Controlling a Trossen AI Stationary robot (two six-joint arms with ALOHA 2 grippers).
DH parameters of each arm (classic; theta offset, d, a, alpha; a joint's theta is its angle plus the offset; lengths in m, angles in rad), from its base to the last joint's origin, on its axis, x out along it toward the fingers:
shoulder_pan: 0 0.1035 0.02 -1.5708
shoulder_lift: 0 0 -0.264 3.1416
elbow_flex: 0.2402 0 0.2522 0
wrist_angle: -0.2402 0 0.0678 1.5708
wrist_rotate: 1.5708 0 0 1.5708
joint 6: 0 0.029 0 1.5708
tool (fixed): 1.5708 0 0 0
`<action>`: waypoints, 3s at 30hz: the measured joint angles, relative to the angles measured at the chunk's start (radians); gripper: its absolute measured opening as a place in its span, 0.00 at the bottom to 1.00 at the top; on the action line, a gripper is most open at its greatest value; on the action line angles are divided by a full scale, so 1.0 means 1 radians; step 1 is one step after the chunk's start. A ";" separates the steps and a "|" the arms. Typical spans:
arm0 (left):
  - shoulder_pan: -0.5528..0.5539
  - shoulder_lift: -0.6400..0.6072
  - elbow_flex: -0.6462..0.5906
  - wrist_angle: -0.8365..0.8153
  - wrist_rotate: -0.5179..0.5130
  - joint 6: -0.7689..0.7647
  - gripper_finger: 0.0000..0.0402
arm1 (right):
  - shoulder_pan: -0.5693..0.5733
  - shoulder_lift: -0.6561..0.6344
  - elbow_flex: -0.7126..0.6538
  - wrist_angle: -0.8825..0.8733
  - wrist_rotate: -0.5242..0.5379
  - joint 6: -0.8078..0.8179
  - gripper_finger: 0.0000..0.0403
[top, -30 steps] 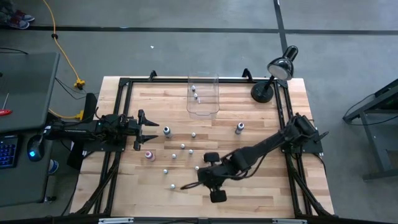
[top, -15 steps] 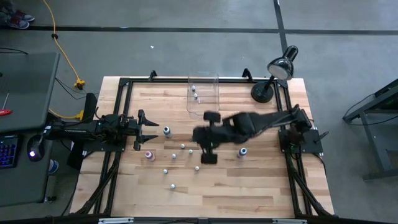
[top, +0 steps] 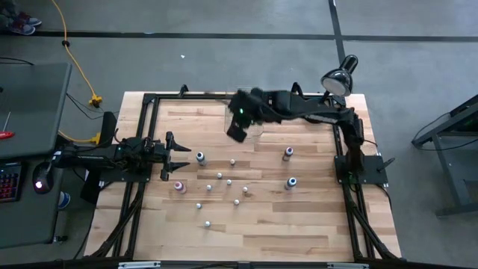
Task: Pick & Place food coloring
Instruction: Put the small food coloring bottle into the transparent bin
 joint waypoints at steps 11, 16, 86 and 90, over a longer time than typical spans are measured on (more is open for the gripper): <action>0.000 0.000 0.000 0.000 -0.002 0.000 0.59 | -0.219 0.129 0.000 0.043 -0.128 0.006 0.13; 0.000 0.000 0.000 0.000 -0.002 0.000 0.59 | -0.300 0.182 0.000 0.040 -0.181 -0.032 0.13; 0.000 0.000 0.000 0.000 -0.001 0.000 0.59 | -0.394 0.468 0.000 0.223 -0.185 0.051 0.14; 0.000 0.000 0.000 0.000 -0.001 0.000 0.59 | -0.394 0.468 0.000 0.238 -0.187 0.051 0.14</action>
